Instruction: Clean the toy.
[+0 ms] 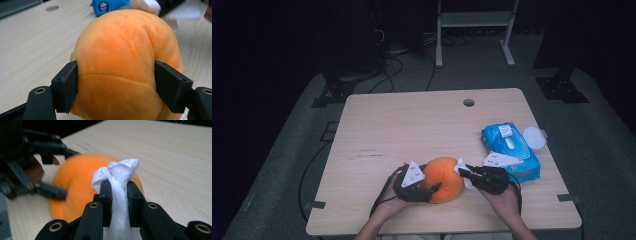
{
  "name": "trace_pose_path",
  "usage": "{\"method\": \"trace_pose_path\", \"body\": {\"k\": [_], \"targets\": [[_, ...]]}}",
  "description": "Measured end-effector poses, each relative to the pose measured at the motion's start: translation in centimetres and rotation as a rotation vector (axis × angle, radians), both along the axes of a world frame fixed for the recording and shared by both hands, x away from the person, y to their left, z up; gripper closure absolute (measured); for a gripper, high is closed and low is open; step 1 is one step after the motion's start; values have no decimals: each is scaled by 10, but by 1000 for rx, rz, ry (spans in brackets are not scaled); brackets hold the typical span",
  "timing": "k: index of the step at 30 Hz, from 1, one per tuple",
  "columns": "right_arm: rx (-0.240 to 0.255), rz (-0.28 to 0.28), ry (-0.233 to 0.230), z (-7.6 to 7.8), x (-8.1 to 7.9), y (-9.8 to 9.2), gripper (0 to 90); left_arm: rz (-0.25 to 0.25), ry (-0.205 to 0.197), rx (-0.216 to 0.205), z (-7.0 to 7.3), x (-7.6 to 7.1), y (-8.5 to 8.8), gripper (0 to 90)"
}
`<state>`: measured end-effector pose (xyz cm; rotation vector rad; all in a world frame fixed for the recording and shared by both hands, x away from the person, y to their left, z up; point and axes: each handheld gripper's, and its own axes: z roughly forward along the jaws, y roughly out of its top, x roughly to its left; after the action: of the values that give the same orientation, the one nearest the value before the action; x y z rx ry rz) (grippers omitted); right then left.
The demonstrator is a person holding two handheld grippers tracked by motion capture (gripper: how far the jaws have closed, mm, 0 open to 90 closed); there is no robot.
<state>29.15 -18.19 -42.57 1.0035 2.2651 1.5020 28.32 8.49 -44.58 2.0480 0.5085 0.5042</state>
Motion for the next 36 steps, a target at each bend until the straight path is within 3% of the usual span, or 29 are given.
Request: {"method": "trace_pose_path", "body": {"k": [3, 6, 9, 11, 14, 16, 17, 20, 21, 22, 25, 26, 29, 31, 32, 36], "targets": [[44, 19, -26, 7, -3, 3, 769, -26, -41, 29, 3, -8, -10, 239], [27, 34, -34, 7, -4, 7, 769, -40, -41, 36, 5, -12, -14, 207], [21, 63, -17, 2, -5, 7, 771, -73, 16, -1, 10, -5, -5, 146], [-5, 82, -25, 0, -6, 7, 771, -63, 71, -47, 12, 3, 4, 87], [-22, 99, -31, 0, -6, 8, 772, -51, 145, -84, 8, 11, 11, 34], [-27, 103, -36, 0, -5, 8, 772, -49, 203, -97, 1, 14, 10, 44], [-24, 101, -35, 0, -5, 9, 772, -61, 199, -81, -2, 13, 7, 104], [-12, 85, -38, 2, -6, 11, 773, -47, 78, -3, 2, 2, -3, 226], [-11, 77, -42, 4, -7, 11, 773, -37, 13, 22, 5, -2, -7, 260], [-2, 68, -49, 5, -7, 12, 774, -30, -20, 18, 6, -5, -9, 295], [28, 67, -73, 14, -7, 10, 773, -17, -167, 69, 11, -13, -17, 324], [31, 65, -87, 18, -8, 9, 774, -24, -194, 78, 11, -15, -21, 324], [17, 59, -107, 23, -7, 7, 773, -68, -220, 94, 10, -19, -29, 276], [7, 58, -86, 15, -5, 4, 773, -81, -175, 52, 10, -16, -26, 190], [1, 57, -73, 11, -4, 3, 774, -79, -143, 9, 10, -14, -23, 159], [0, 54, -52, 4, -3, 0, 774, -24, 56, -114, 7, 1, -7, 76]]}}
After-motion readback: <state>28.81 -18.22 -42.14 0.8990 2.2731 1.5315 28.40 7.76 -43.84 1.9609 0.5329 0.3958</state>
